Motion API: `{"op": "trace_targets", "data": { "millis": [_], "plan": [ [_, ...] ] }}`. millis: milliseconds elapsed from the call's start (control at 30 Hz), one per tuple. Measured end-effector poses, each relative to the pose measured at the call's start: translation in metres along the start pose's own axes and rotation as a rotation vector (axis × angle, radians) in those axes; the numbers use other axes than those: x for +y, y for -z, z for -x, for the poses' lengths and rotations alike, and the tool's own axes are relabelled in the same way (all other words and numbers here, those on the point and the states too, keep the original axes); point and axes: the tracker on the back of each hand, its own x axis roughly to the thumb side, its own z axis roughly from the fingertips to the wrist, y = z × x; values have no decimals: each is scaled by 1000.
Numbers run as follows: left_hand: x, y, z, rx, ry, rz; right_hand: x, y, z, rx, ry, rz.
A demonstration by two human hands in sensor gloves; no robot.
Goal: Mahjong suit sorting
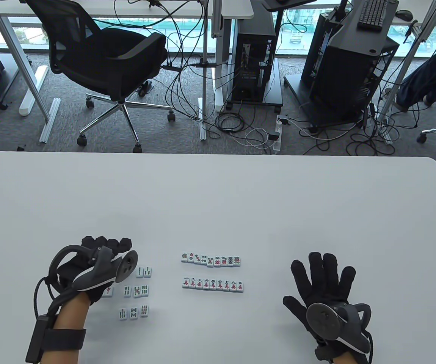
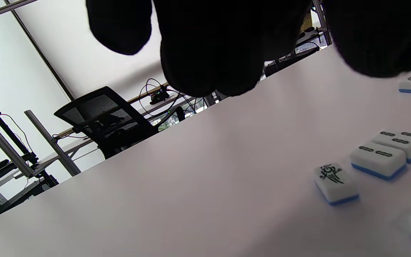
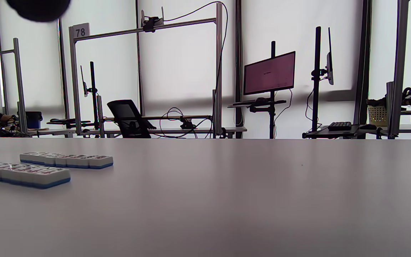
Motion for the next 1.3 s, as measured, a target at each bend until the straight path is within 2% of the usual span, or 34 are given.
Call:
{"op": "trace_targets", "data": {
  "millis": [100,267,400,667,800,867,967,1067,1200,1300],
  "plan": [
    [-20,17,-14,-30,88,86,-1,0,0,-1,2,-7],
    [-40,33,-30,-68,104,167,-2,0,3,7,36,-5],
    [-47,38,-37,-89,113,188,-2,-1,3,2,42,-5],
    [-47,40,-41,-104,69,187,-3,-1,2,2,50,3],
    [-33,32,-38,-59,130,96,-3,-1,2,-4,56,14],
    [-14,23,-42,-51,61,41,-3,-1,1,-14,71,31],
    [13,6,-62,-70,-124,3,-3,-1,1,-23,80,36],
    [30,-11,-97,-162,-157,-3,-3,-1,0,-30,72,32],
    [31,-25,-141,-280,-61,44,-3,-2,-1,-38,75,34],
    [24,-29,-159,-332,4,65,-4,-3,-2,-44,79,39]
  ]
}}
